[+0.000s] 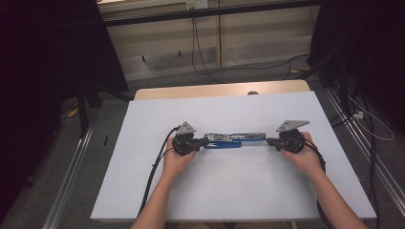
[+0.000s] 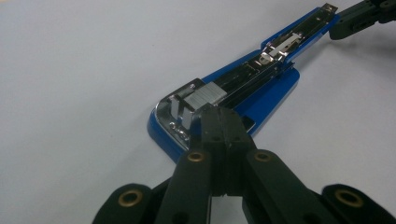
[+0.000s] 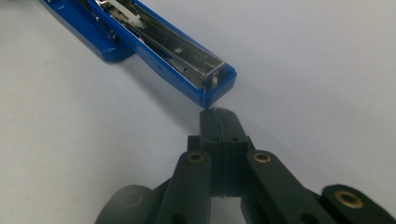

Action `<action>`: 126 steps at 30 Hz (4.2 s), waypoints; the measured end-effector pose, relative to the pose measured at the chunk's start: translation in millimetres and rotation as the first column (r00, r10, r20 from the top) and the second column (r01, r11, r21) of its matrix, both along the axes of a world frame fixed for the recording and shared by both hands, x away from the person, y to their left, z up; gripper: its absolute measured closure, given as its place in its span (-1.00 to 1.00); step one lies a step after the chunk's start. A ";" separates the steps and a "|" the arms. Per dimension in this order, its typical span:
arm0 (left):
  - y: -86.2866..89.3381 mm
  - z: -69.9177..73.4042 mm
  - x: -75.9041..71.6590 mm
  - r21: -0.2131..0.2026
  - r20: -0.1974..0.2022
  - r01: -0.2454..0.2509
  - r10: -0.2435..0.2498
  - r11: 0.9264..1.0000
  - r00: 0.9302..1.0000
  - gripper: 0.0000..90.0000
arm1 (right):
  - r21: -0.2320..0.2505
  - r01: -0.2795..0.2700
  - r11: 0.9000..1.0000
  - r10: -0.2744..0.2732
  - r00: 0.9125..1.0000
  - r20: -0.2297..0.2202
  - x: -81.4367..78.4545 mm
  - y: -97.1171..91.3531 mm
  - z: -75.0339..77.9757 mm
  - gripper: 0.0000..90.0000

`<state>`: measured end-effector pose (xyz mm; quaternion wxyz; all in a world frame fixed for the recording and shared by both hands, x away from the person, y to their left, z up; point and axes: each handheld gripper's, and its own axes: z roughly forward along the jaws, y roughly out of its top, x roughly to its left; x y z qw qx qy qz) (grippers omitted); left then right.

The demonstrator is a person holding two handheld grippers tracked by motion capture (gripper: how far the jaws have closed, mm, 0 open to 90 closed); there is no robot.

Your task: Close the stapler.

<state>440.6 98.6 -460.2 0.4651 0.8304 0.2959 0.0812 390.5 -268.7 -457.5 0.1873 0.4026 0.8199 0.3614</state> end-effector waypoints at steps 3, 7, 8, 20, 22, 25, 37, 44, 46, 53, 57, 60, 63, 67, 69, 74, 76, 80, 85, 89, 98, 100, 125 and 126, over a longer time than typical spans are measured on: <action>-1.2 -1.6 0.2 0.000 0.003 -0.003 0.003 1.000 1.000 1.00 | 0.002 -0.010 1.000 0.010 1.000 -0.005 0.2 1.0 -0.9 1.00; -1.6 -1.8 0.6 0.001 0.005 -0.001 0.001 1.000 1.000 1.00 | -0.003 -0.019 1.000 0.019 1.000 -0.005 0.7 3.2 -1.1 1.00; -1.6 -1.8 0.6 0.000 0.004 -0.001 0.001 1.000 1.000 1.00 | 0.003 -0.018 1.000 0.018 1.000 -0.006 0.8 3.3 -1.1 1.00; -1.7 -2.0 0.8 0.001 0.004 0.004 -0.004 1.000 1.000 1.00 | 0.031 -0.018 0.999 0.018 1.000 0.005 1.4 3.3 1.7 1.00; -1.8 -1.9 0.7 0.002 0.004 0.004 -0.004 1.000 1.000 1.00 | 0.043 -0.017 0.999 0.017 1.000 0.010 1.8 3.5 2.9 1.00; -1.5 -1.9 0.9 0.002 0.004 0.003 -0.003 1.000 1.000 1.00 | 0.052 -0.019 0.998 0.018 1.000 0.016 2.6 4.1 3.9 1.00; 0.9 -1.7 1.6 -0.024 -0.021 0.005 -0.006 1.000 1.000 1.00 | 0.099 -0.050 0.994 0.045 0.998 0.053 5.0 13.4 8.7 1.00; 2.8 1.3 -0.2 -0.019 -0.018 0.006 -0.006 1.000 1.000 1.00 | 0.091 -0.066 0.994 0.062 0.997 0.043 4.4 15.9 6.0 1.00; 4.4 2.6 -1.0 -0.028 -0.023 0.012 -0.013 1.000 1.000 1.00 | 0.110 -0.068 0.992 0.064 0.997 0.042 3.4 15.5 5.9 1.00; 11.4 12.8 -7.9 -0.071 -0.036 0.005 -0.008 0.997 0.999 0.78 | 0.169 -0.076 0.983 0.071 0.997 0.032 -9.2 11.6 7.6 0.86; 17.5 19.6 -13.5 -0.069 -0.033 0.000 -0.003 0.998 0.999 0.49 | 0.196 -0.065 0.978 0.060 0.998 0.034 -18.5 9.6 10.9 0.69; 22.9 23.6 -18.0 -0.077 -0.031 -0.004 0.001 0.997 1.000 0.33 | 0.205 -0.063 0.977 0.055 0.998 0.042 -24.2 10.6 12.8 0.50; 28.0 26.8 -23.5 -0.069 -0.023 -0.001 -0.001 0.998 1.000 0.17 | 0.197 -0.062 0.978 0.056 0.998 0.037 -31.5 12.7 11.6 0.31; 35.4 29.1 -31.3 -0.054 -0.014 -0.005 0.004 0.999 1.000 0.01 | 0.190 -0.062 0.980 0.057 0.998 0.031 -41.8 13.8 10.9 0.14; 38.6 30.4 -35.5 -0.052 -0.009 -0.009 0.008 0.999 1.000 -0.06 | 0.189 -0.063 0.980 0.057 0.998 0.036 -47.4 13.5 11.3 0.04; 45.2 33.6 -45.5 -0.046 0.004 -0.013 0.013 0.999 1.000 -0.20 | 0.195 -0.044 0.980 0.036 0.998 0.042 -59.8 8.7 11.0 -0.14; 48.4 34.2 -48.4 -0.044 0.012 -0.013 0.014 0.999 1.000 -0.23 | 0.196 -0.042 0.980 0.035 0.999 0.038 -64.2 6.0 10.0 -0.19; 53.2 35.3 -52.9 -0.034 0.016 -0.017 0.018 0.999 1.000 -0.31 | 0.194 -0.038 0.980 0.030 0.999 0.041 -72.8 1.7 8.6 -0.25; 59.7 37.5 -57.9 -0.018 0.028 -0.020 0.021 1.000 0.999 -0.40 | 0.192 -0.027 0.981 0.020 0.999 0.037 -82.0 -2.9 7.3 -0.32; 66.0 38.0 -61.3 -0.019 0.030 -0.032 0.033 0.999 0.999 -0.46 | 0.193 -0.026 0.981 0.018 0.999 0.044 -88.5 -5.4 6.7 -0.37; 82.8 38.6 -68.2 0.007 0.043 -0.047 0.046 0.999 0.998 -0.56 | 0.186 -0.024 0.982 0.015 0.999 0.050 -97.7 -8.8 6.4 -0.44; 86.2 38.7 -70.4 0.007 0.042 -0.051 0.051 0.999 0.998 -0.59 | 0.190 -0.019 0.982 0.010 0.999 0.050 -99.4 -9.8 6.8 -0.45; 136.6 34.5 -91.7 -0.014 0.035 -0.095 0.096 0.995 0.995 -0.71 | 0.207 -0.026 0.978 0.013 0.998 0.067 -103.1 -12.3 7.5 -0.51; 137.6 34.2 -92.1 -0.016 0.033 -0.096 0.096 0.995 0.995 -0.71 | 0.208 -0.028 0.978 0.014 0.998 0.068 -103.1 -12.2 7.5 -0.51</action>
